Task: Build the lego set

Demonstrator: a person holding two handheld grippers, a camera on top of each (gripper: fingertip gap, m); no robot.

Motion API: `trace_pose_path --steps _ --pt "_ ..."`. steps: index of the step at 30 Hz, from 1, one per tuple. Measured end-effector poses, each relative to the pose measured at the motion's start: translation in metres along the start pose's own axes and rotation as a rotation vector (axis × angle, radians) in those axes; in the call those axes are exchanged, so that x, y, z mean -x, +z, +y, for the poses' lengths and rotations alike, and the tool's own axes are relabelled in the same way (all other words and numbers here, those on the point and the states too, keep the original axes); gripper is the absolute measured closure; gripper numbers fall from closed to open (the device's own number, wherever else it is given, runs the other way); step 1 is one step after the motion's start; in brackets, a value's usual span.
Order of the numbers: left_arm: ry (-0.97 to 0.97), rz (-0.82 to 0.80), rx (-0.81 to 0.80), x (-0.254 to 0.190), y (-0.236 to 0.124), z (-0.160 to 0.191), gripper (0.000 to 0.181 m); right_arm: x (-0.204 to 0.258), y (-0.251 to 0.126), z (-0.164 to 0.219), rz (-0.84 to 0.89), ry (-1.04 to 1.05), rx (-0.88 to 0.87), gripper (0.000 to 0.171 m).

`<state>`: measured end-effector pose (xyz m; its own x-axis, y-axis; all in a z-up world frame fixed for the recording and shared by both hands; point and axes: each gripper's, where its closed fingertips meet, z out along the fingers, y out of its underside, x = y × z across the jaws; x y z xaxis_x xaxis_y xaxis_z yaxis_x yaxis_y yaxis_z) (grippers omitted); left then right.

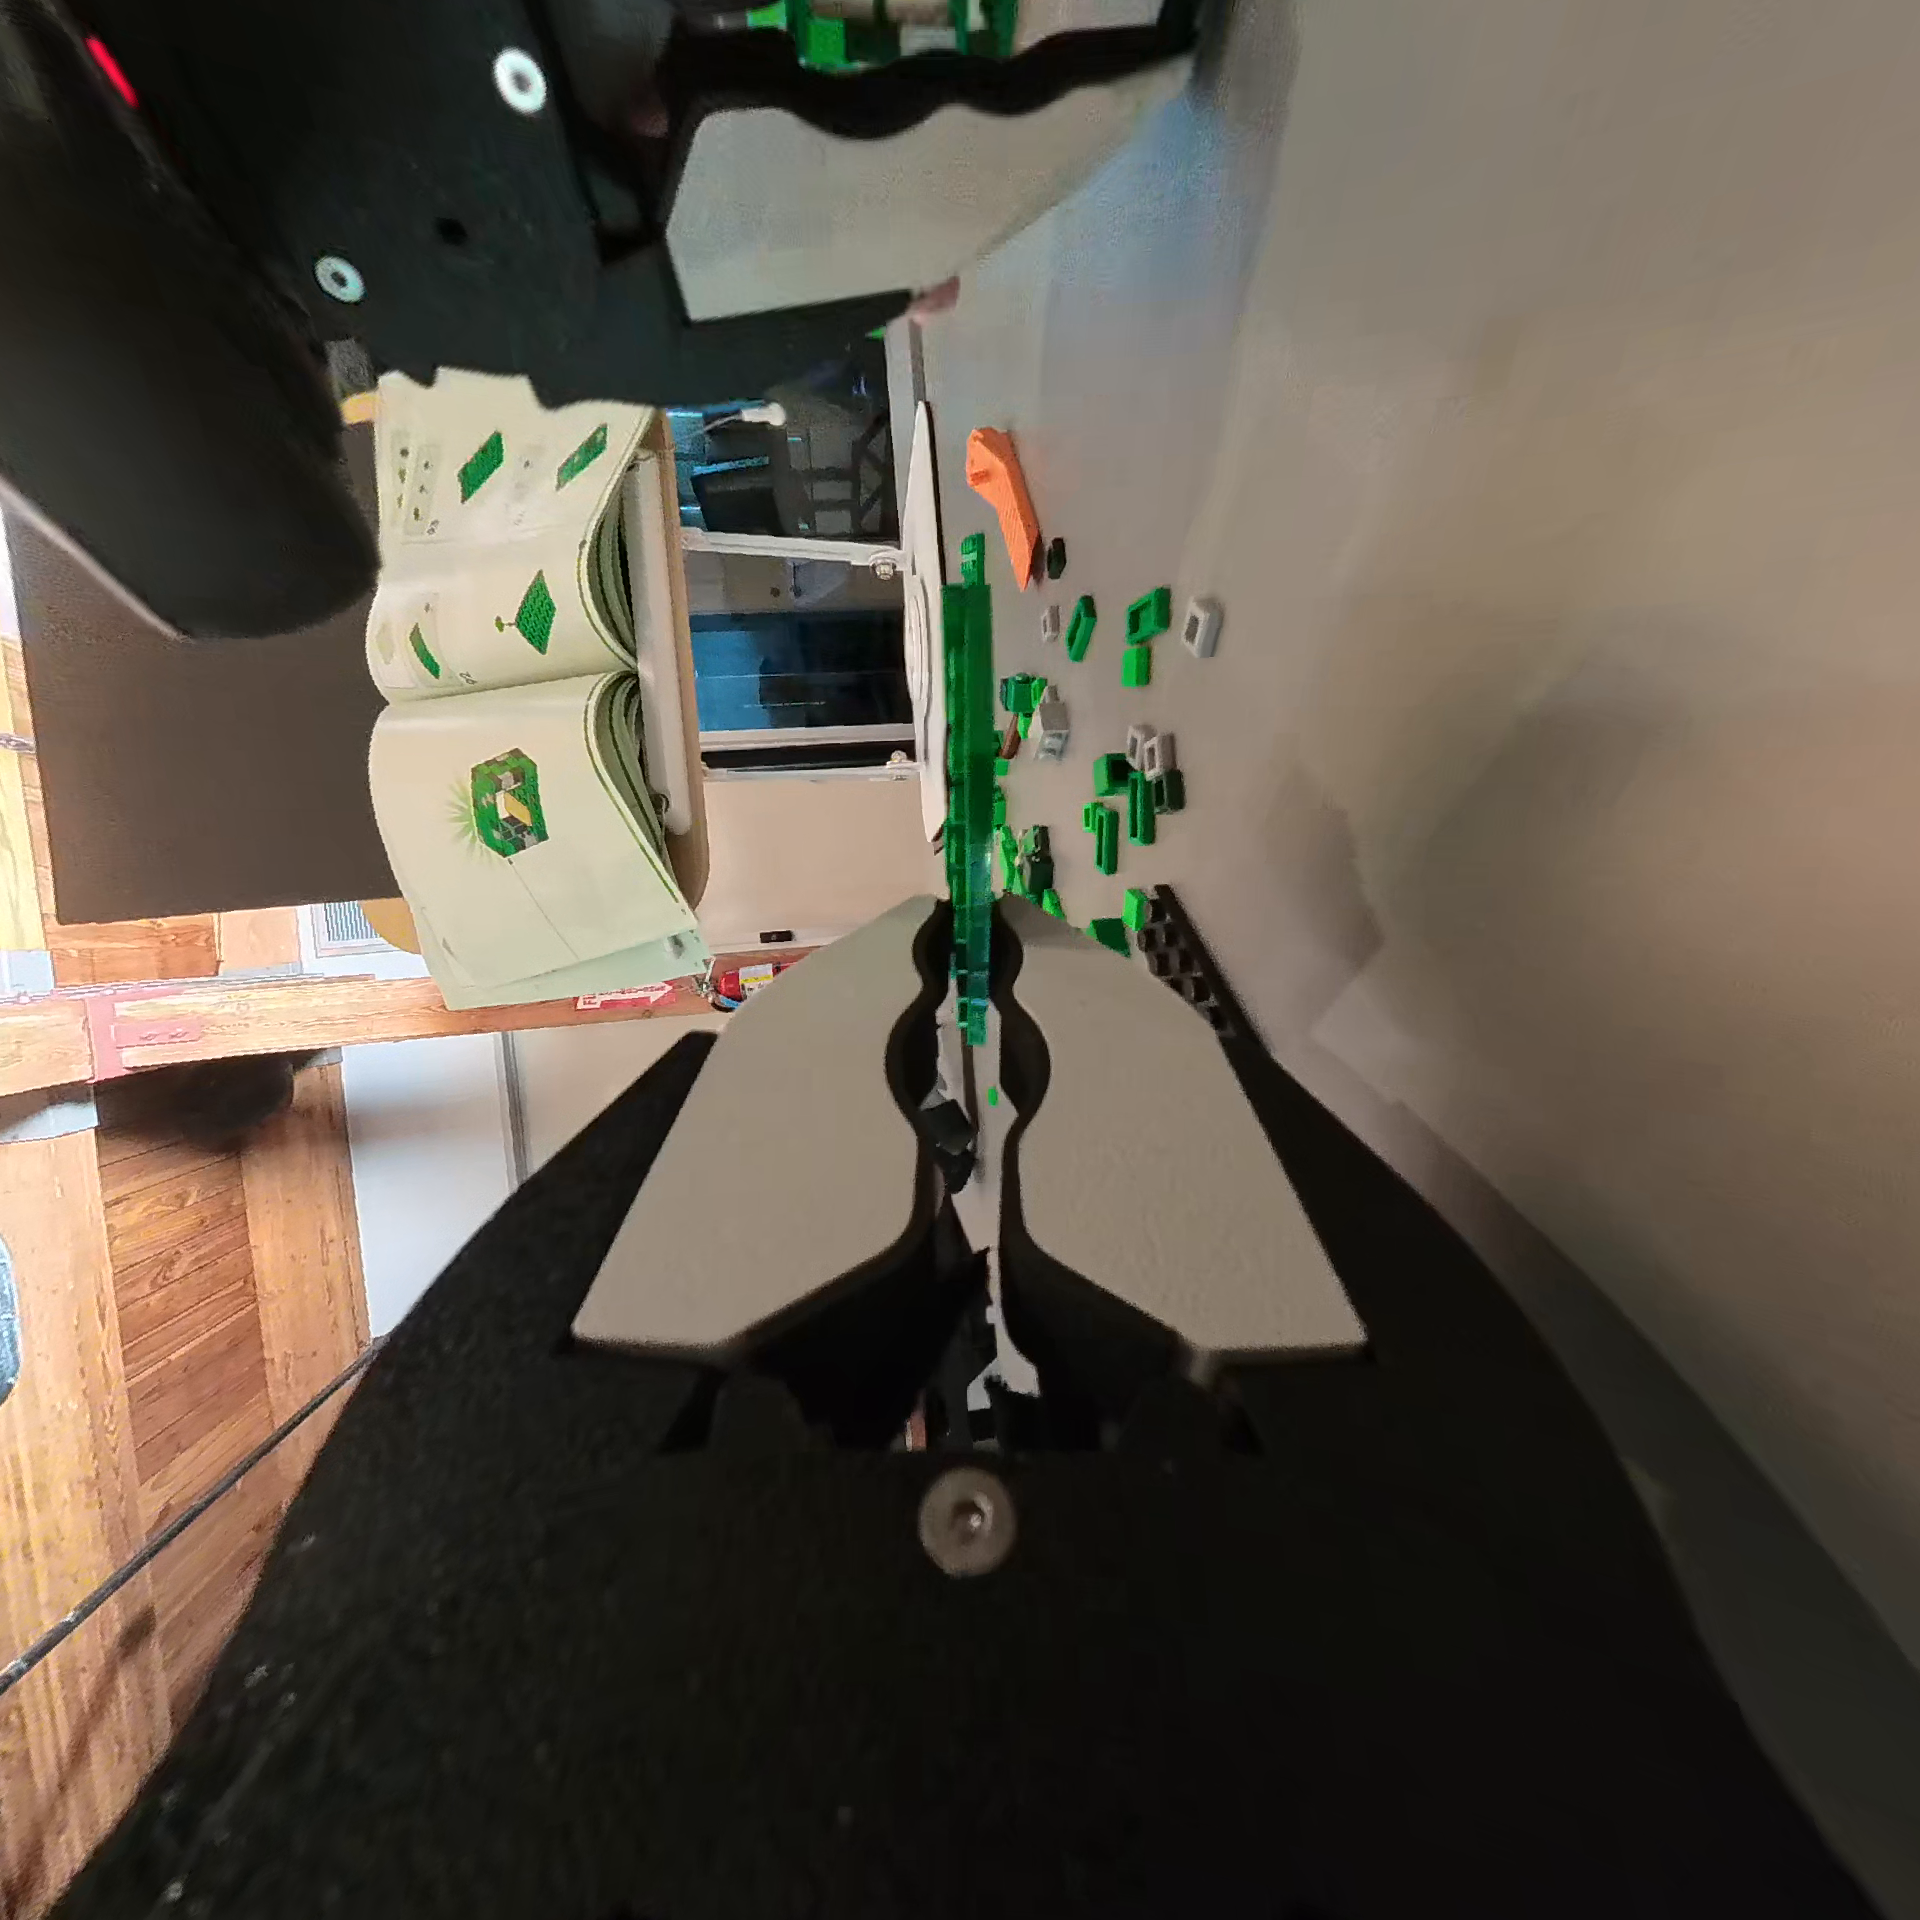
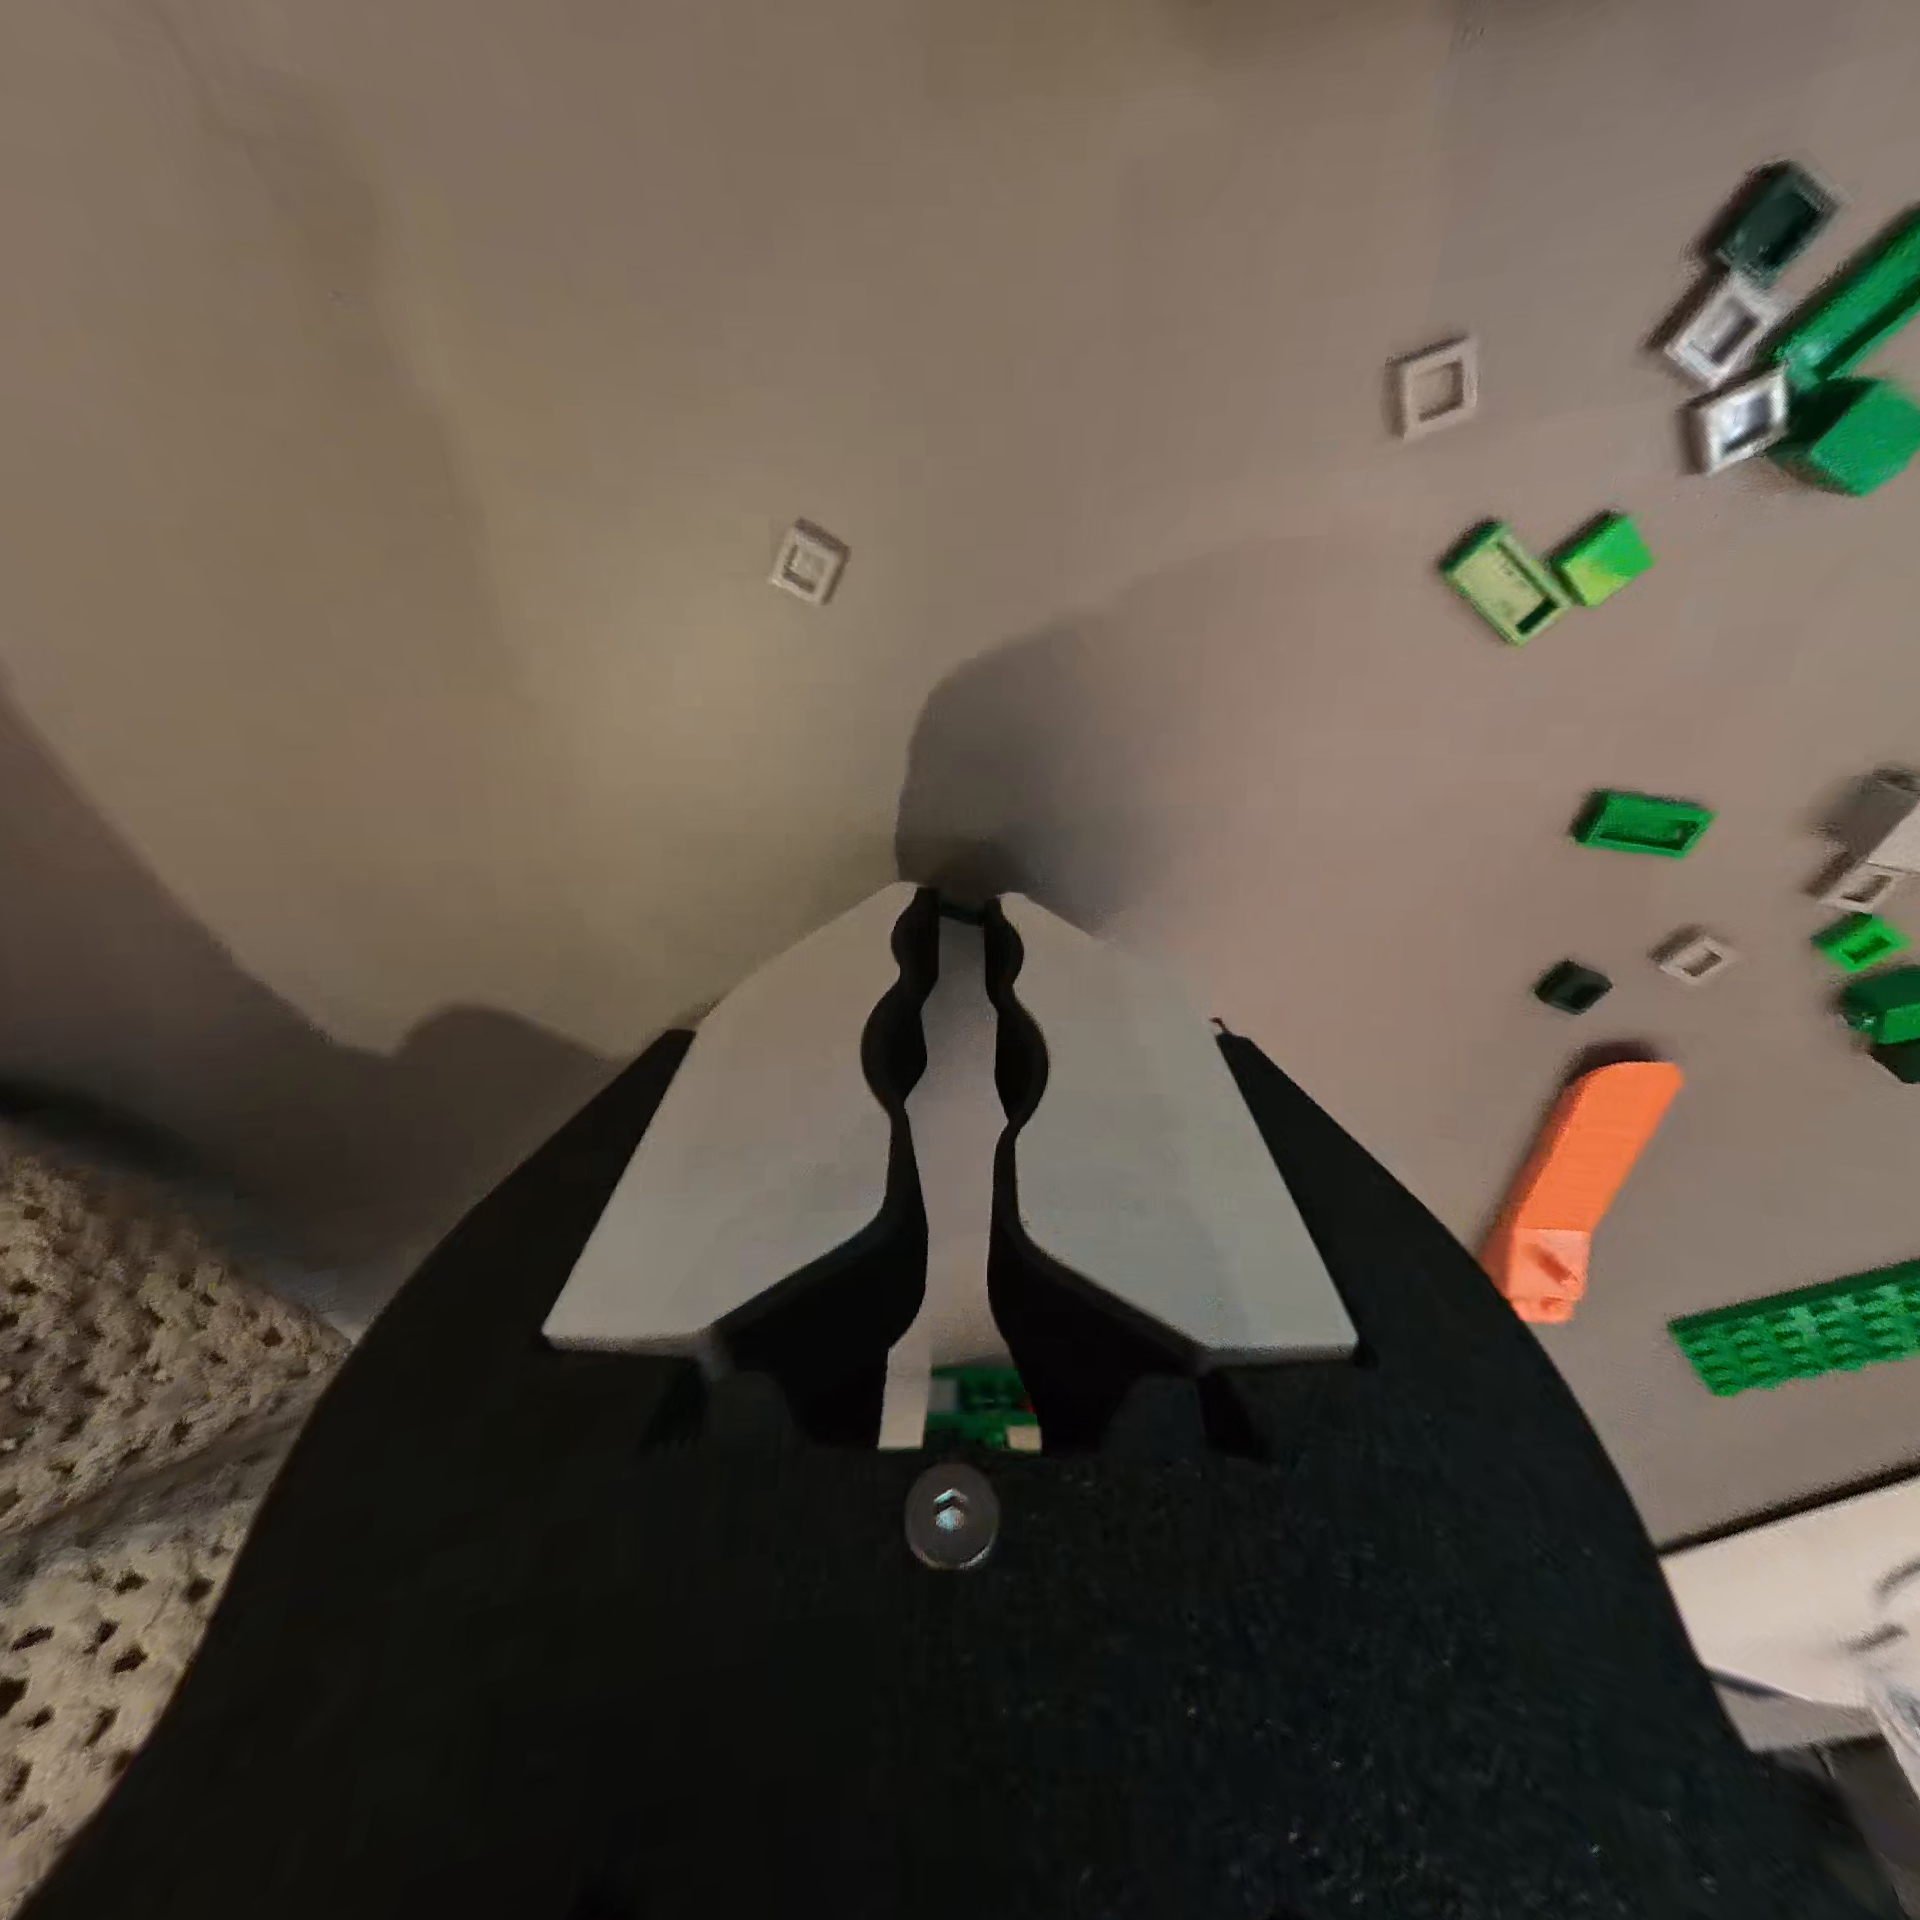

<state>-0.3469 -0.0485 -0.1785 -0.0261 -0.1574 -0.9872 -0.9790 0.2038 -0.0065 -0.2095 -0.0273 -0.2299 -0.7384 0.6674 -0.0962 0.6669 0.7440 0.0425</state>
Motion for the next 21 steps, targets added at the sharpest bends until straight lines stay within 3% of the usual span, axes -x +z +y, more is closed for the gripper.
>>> trace_pose_path --steps 4,7,10,12,17,21 --pt "0.0 0.011 -0.006 -0.003 0.001 -0.001 0.176 0.0 0.0 -0.006 0.017 -0.01 0.014 0.163" --pt "-0.002 0.018 -0.009 -0.005 0.002 -0.002 0.176 -0.005 -0.002 -0.014 0.093 -0.007 -0.071 0.148" --pt "0.0 0.015 -0.014 -0.005 0.002 -0.003 0.176 0.0 -0.009 -0.015 0.196 0.037 -0.268 0.138" --pt "0.002 -0.002 -0.024 -0.001 0.002 -0.006 0.176 0.001 -0.015 -0.014 0.279 0.081 -0.453 0.141" --pt "0.025 -0.082 -0.032 0.012 0.0 -0.014 0.176 -0.01 -0.022 -0.013 0.417 0.36 -0.787 0.15" --pt "0.046 -0.084 -0.053 0.01 0.001 -0.023 0.176 -0.012 -0.008 -0.002 0.493 0.579 -0.757 0.153"
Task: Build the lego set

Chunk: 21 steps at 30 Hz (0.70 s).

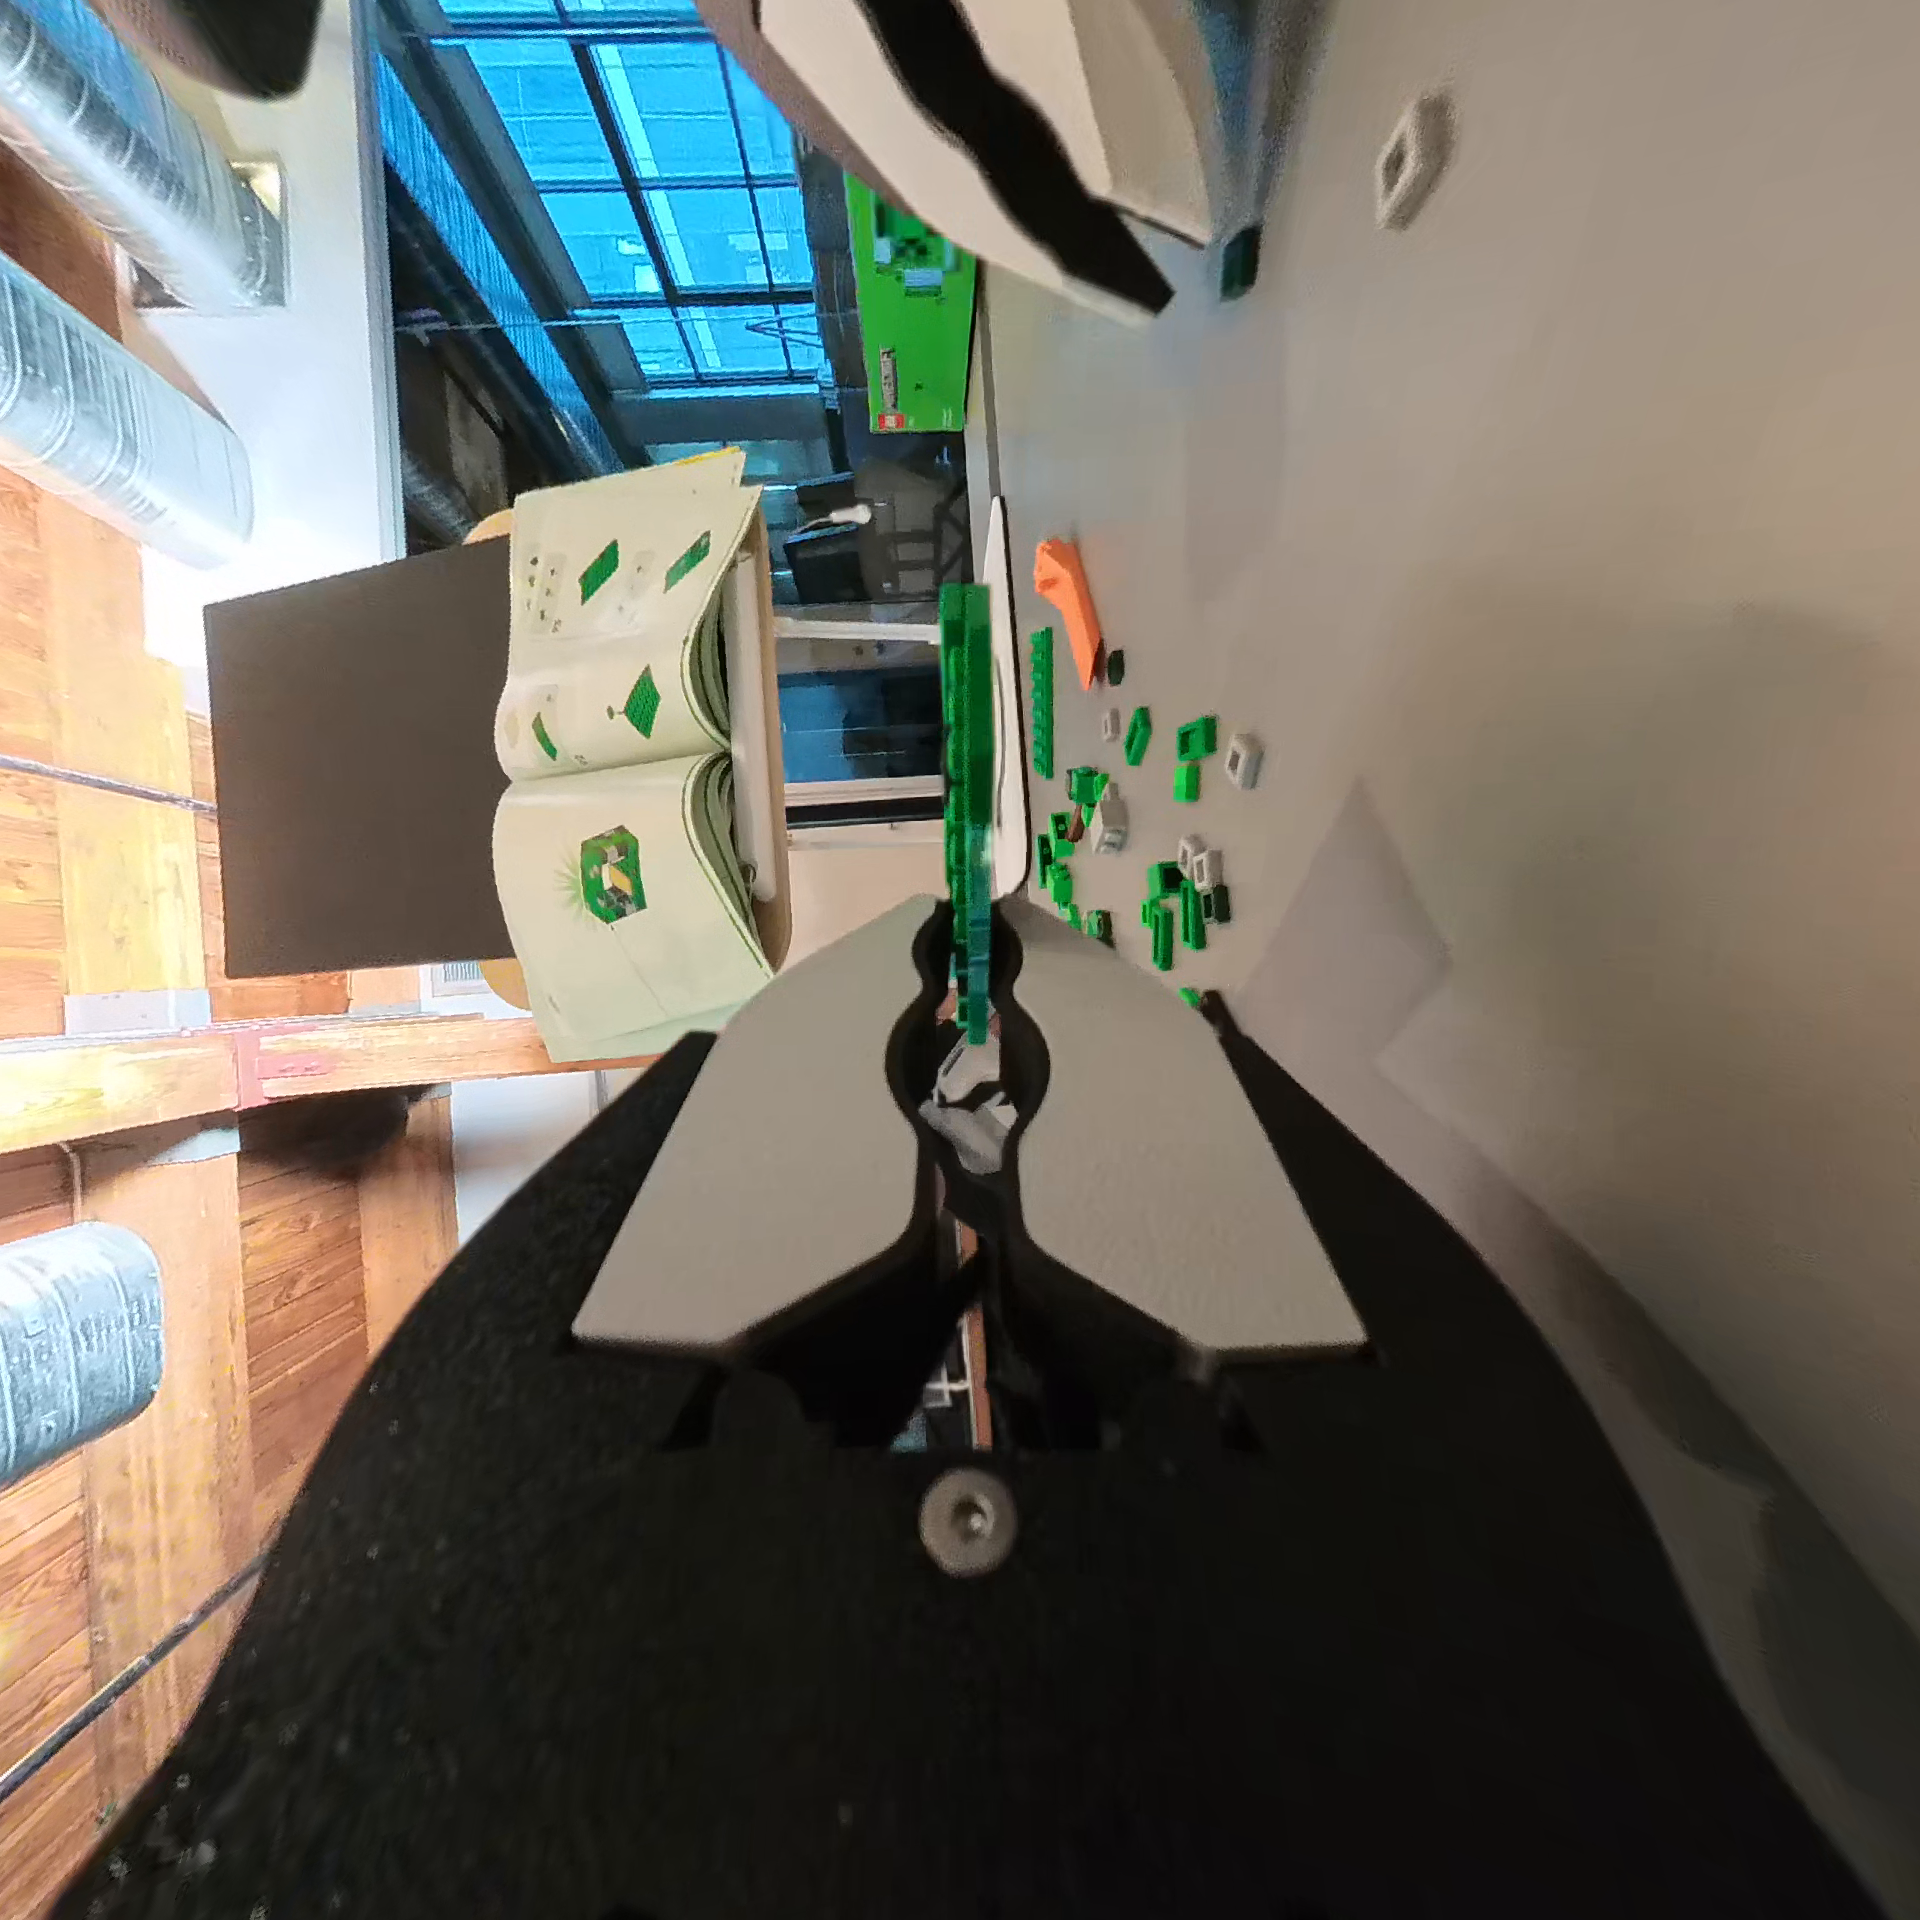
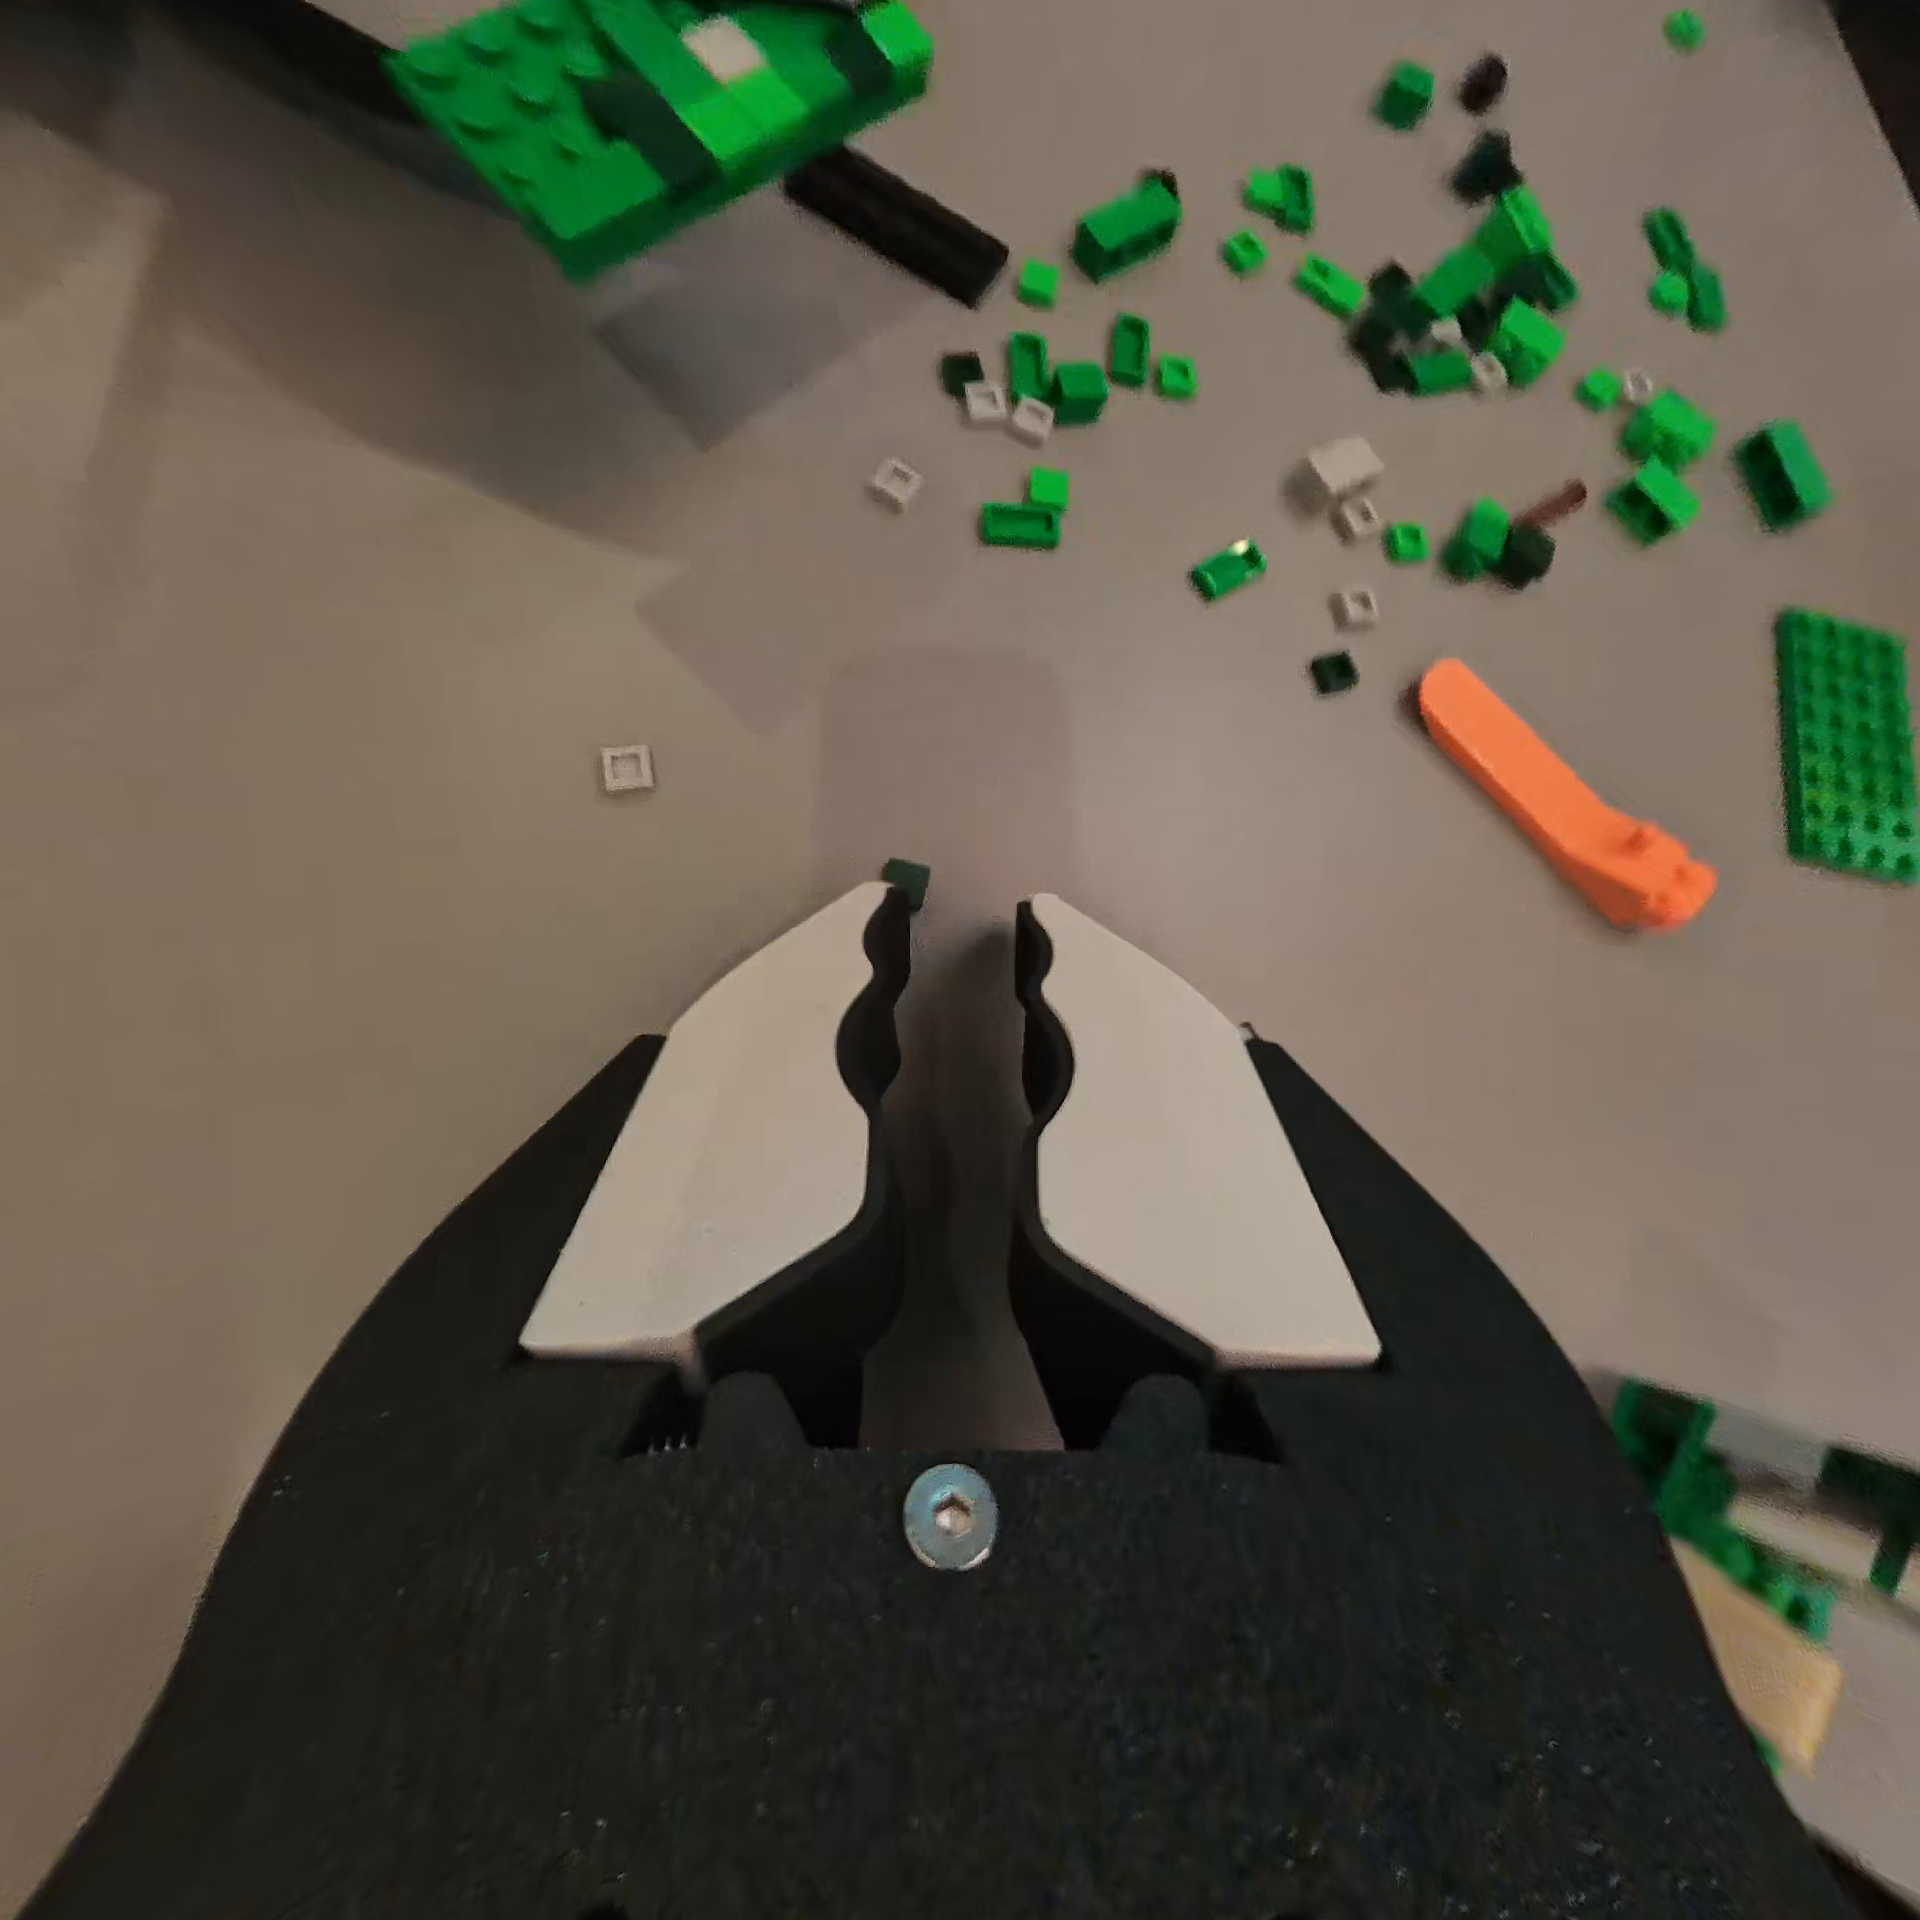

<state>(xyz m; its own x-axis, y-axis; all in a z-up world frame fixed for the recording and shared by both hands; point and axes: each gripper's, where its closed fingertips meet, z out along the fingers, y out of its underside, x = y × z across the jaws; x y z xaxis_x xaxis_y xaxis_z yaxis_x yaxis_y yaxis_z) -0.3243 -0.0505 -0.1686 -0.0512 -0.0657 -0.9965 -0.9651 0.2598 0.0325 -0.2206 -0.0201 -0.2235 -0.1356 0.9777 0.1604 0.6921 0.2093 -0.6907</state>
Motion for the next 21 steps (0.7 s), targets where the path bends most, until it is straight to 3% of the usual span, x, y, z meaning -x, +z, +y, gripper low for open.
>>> trace_pose_path --steps 12,21 --pt "0.002 0.006 -0.017 -0.001 0.0 -0.005 0.176 0.007 0.004 -0.002 0.039 0.048 0.033 0.157" --pt "0.0 -0.007 -0.047 0.001 0.0 -0.014 0.176 0.01 0.002 -0.008 0.028 -0.071 0.028 0.164"
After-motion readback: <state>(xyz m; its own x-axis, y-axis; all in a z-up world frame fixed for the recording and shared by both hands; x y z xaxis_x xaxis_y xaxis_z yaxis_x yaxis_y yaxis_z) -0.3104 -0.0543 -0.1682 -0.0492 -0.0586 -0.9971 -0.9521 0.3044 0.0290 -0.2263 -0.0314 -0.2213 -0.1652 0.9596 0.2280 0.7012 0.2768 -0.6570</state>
